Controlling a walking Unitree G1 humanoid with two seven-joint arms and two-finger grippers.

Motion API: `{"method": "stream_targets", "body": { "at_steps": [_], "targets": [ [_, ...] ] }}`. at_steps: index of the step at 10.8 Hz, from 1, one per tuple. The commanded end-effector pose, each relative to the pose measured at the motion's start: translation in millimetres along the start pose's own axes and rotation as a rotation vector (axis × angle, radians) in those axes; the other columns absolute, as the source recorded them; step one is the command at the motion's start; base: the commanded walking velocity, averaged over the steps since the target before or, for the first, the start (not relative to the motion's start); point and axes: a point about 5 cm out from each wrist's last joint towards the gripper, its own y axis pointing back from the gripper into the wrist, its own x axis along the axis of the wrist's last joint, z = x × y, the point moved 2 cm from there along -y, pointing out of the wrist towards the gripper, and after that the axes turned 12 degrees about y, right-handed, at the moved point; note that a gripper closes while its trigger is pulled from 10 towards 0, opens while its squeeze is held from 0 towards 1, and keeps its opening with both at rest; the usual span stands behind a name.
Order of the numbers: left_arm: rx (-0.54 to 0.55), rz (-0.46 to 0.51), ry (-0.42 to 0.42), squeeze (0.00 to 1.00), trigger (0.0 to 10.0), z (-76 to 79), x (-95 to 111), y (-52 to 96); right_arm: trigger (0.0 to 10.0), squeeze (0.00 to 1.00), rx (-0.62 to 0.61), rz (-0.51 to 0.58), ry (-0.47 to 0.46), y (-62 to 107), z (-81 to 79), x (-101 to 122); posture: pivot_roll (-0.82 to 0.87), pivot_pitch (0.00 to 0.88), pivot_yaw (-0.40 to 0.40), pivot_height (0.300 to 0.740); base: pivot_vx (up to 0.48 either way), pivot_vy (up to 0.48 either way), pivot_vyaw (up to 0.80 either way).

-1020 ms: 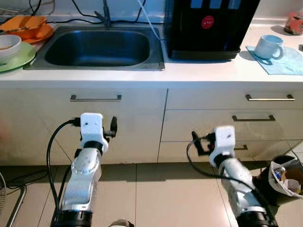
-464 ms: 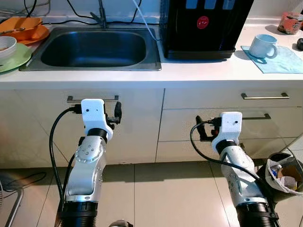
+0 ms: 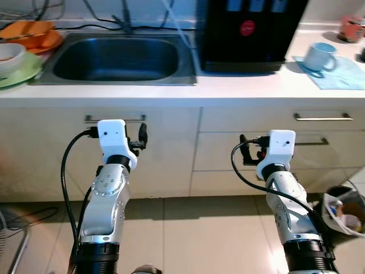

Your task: Kitchen organization

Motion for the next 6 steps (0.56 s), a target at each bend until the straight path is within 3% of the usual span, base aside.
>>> {"method": "stream_targets", "body": {
  "at_steps": [1, 6],
  "targets": [
    [0.009, -0.001, 0.003, 0.0, 10.0, 0.2, 3.2, -2.6, 10.0, 0.0, -0.004, -0.005, -0.005, 0.4, -0.9, 0.7, 0.15, 0.0, -0.011, 0.74, 0.0, 0.326, 0.0],
    [0.019, -0.012, 0.011, 0.0, 10.0, 4.0, 2.6, -7.7, 10.0, 0.0, -0.01, -0.01, -0.012, -0.7, -3.5, -0.1, 0.15, 0.0, -0.005, 0.74, 0.0, 0.47, 0.0]
  ]
}}
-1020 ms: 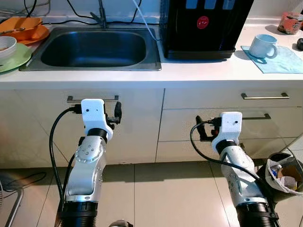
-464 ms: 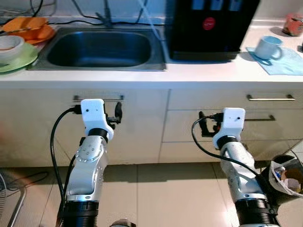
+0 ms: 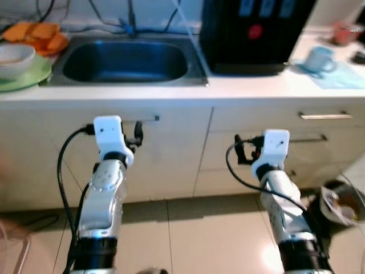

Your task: Kitchen organization

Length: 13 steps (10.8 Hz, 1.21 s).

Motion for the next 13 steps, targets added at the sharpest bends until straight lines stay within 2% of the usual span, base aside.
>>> {"method": "stream_targets", "body": {
  "at_steps": [1, 5, 8, 9, 11, 13],
  "targets": [
    [-0.009, -0.011, 0.004, 0.0, 10.0, 5.7, -1.0, -1.2, 10.0, 0.0, -0.015, -0.021, -0.005, 0.9, 2.7, -4.6, 0.15, 0.0, -0.003, 0.74, 0.0, 0.48, 0.0],
    [-0.031, 0.024, 0.017, 0.0, 10.0, 7.8, 3.4, -1.5, 10.0, 0.0, -0.004, -0.019, -0.009, 0.3, -0.2, -5.0, 0.15, 0.0, -0.007, 0.74, 0.0, 0.0, 0.0],
    [0.0, 0.039, 0.022, 0.0, 10.0, 2.9, 5.7, -3.1, 10.0, 0.0, -0.003, 0.003, -0.025, -0.1, -2.3, -0.8, 0.15, 0.0, -0.006, 0.74, 0.0, 0.0, 0.0],
    [0.0, 0.037, 0.025, 0.0, 10.0, 2.8, 5.2, -3.3, 10.0, 0.0, 0.001, 0.016, 0.002, -0.4, -2.6, 1.1, 0.15, 0.0, -0.005, 0.74, 0.0, 0.0, 0.0],
    [-0.005, 0.035, 0.026, 0.0, 10.0, 3.3, 5.0, -4.0, 10.0, 0.0, 0.006, 0.024, 0.008, -0.6, -4.8, 2.6, 0.15, 0.0, -0.004, 0.74, 0.0, 0.0, 0.8],
    [0.002, 0.044, 0.029, 0.0, 10.0, 2.0, 6.8, -4.7, 10.0, 0.0, 0.002, 0.029, -0.003, -1.0, -2.8, 2.2, 0.15, 0.0, -0.003, 0.74, 0.0, 0.0, 0.0]
  ]
}}
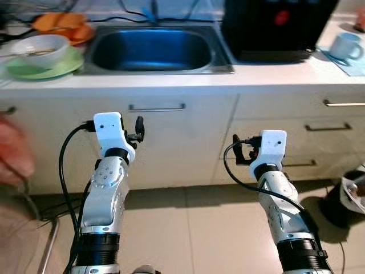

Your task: Kitchen organization

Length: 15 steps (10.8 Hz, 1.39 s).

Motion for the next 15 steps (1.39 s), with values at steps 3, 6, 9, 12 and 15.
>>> {"method": "stream_targets", "body": {
  "at_steps": [3, 6, 9, 12, 15],
  "targets": [
    [0.023, 0.086, -0.015, 0.0, 10.0, -4.8, 18.8, -2.3, 10.0, 0.0, 0.009, 0.052, 0.0, -0.5, 0.4, 10.0, 0.15, 0.0, -0.006, 0.74, 0.136, 0.0, 0.0],
    [0.034, 0.108, -0.012, 0.0, 10.0, -6.9, 23.0, -3.8, 10.0, 0.0, 0.036, 0.096, -0.012, -1.5, -2.5, 18.7, 0.15, 0.0, -0.008, 0.74, 0.464, 0.0, 0.0],
    [0.036, 0.121, -0.012, 0.0, 10.0, -7.0, 25.1, -3.8, 10.0, 0.0, 0.077, 0.128, -0.005, -0.1, -8.3, 22.8, 0.15, 0.0, -0.006, 0.74, 0.472, 0.0, 0.0],
    [0.033, 0.122, -0.01, 0.0, 10.0, -6.2, 24.7, -3.4, 10.0, 0.0, 0.082, 0.134, -0.014, 1.0, -9.1, 23.3, 0.15, 0.0, -0.003, 0.74, 0.465, 0.0, 0.42],
    [0.036, 0.121, -0.01, 0.0, 10.0, -6.0, 23.6, -2.7, 10.0, 0.0, 0.087, 0.139, -0.008, 2.3, -9.7, 23.4, 0.14, 0.0, -0.003, 0.74, 0.459, 0.0, 0.22]
  ]
}}
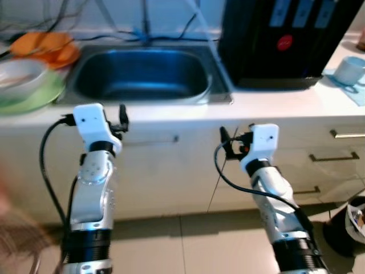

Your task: Kitchen organization

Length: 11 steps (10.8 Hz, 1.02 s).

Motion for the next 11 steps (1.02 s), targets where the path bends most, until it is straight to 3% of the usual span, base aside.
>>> {"method": "stream_targets", "body": {
  "at_steps": [1, 4, 6, 11],
  "targets": [
    [-0.006, -0.003, 0.0, 0.0, 10.0, 4.4, -0.7, 0.6, 10.0, 0.0, -0.016, 0.018, 0.002, 0.6, 5.2, 4.4, 0.15, 0.0, -0.004, 0.74, 0.458, 0.0, 0.7],
    [-0.001, -0.008, 0.001, 0.0, 10.0, 3.5, -1.7, 1.1, 10.0, 0.0, -0.016, 0.008, -0.013, 0.7, 4.7, 2.8, 0.15, 0.0, -0.004, 0.74, 0.45, 0.0, 0.0],
    [0.006, -0.014, 0.006, 0.0, 10.0, 3.9, -3.7, 0.7, 10.0, 0.0, -0.041, -0.053, -0.035, -1.4, 6.9, -4.6, 0.14, 0.0, -0.001, 0.74, 0.0, 0.0, 0.0],
    [0.018, -0.07, -0.023, 0.0, 10.0, 1.7, -16.1, 1.4, 10.0, 0.0, -0.075, -0.054, -0.068, -4.8, 11.8, 0.0, 0.14, 0.0, -0.003, 0.74, 0.0, 0.0, 0.0]
  ]
}}
